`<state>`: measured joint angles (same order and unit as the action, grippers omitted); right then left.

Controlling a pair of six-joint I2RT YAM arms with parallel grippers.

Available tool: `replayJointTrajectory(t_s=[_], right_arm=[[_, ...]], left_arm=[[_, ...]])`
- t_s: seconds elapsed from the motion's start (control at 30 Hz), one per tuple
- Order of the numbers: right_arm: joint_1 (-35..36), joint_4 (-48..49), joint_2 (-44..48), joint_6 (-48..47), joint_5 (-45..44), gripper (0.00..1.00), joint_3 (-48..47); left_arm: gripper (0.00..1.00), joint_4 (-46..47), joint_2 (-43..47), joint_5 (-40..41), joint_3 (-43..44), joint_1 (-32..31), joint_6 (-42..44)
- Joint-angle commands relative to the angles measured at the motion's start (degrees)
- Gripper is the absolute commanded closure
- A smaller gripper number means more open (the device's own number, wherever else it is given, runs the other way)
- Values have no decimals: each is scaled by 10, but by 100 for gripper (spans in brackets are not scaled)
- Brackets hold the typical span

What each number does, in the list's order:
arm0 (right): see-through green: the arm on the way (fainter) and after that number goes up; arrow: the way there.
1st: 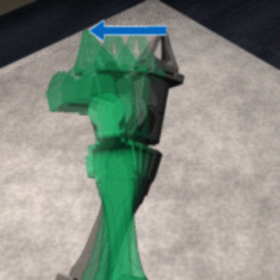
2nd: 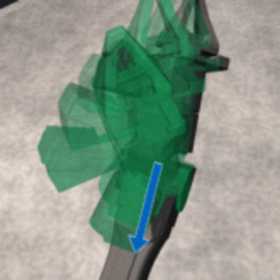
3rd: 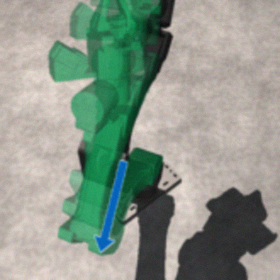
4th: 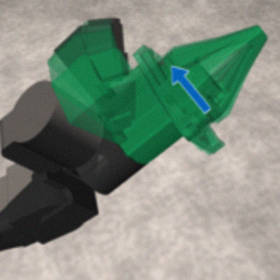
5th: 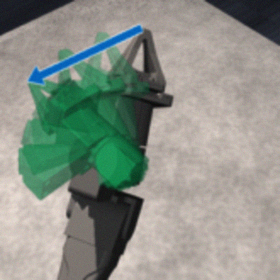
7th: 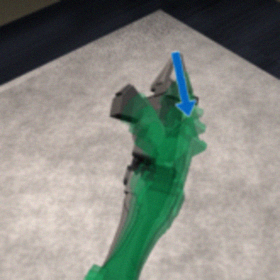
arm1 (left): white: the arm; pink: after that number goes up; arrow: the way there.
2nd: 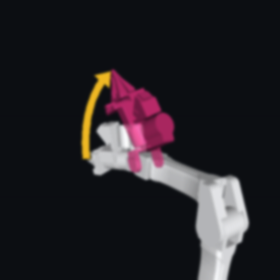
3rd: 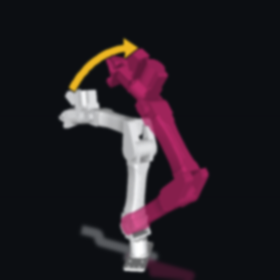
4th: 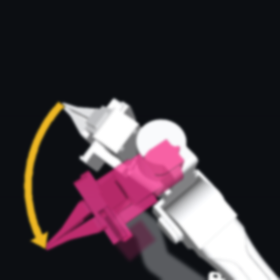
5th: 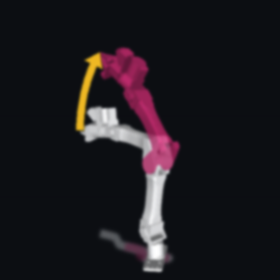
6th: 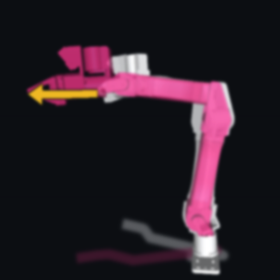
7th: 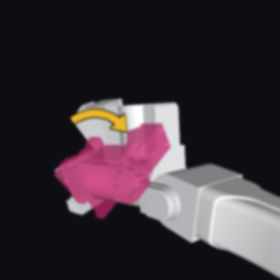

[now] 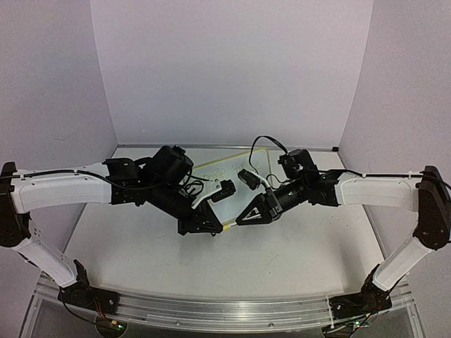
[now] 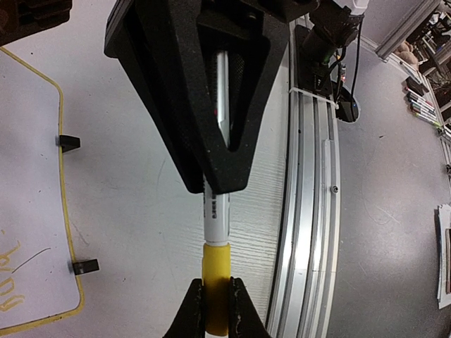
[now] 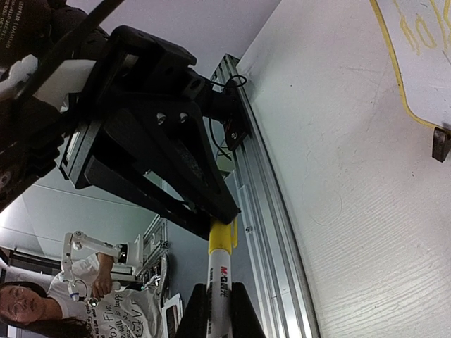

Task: Write a sentence on the whiteboard
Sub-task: Insert the whiteboard marker without the cap into the pen cap, then pass from the right arm to the left

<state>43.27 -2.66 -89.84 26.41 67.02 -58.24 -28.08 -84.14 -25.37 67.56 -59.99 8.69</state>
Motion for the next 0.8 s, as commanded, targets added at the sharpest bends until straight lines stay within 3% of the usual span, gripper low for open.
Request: replayJointTrajectory(t_s=[0.0, 0.23, 0.4, 0.57, 0.77], right_arm=[[12, 58, 28, -3, 15, 100, -4], [12, 57, 33, 0, 11, 100, -4], [12, 57, 31, 2, 12, 100, -6], [12, 57, 31, 5, 14, 100, -8], [12, 57, 32, 6, 15, 100, -7]], left_arm=[[86, 56, 9, -1, 35, -7, -1], [33, 31, 65, 54, -1, -7, -1], [16, 3, 78, 56, -12, -7, -2], [15, -20, 69, 47, -16, -7, -3], [39, -27, 50, 38, -16, -7, -1]])
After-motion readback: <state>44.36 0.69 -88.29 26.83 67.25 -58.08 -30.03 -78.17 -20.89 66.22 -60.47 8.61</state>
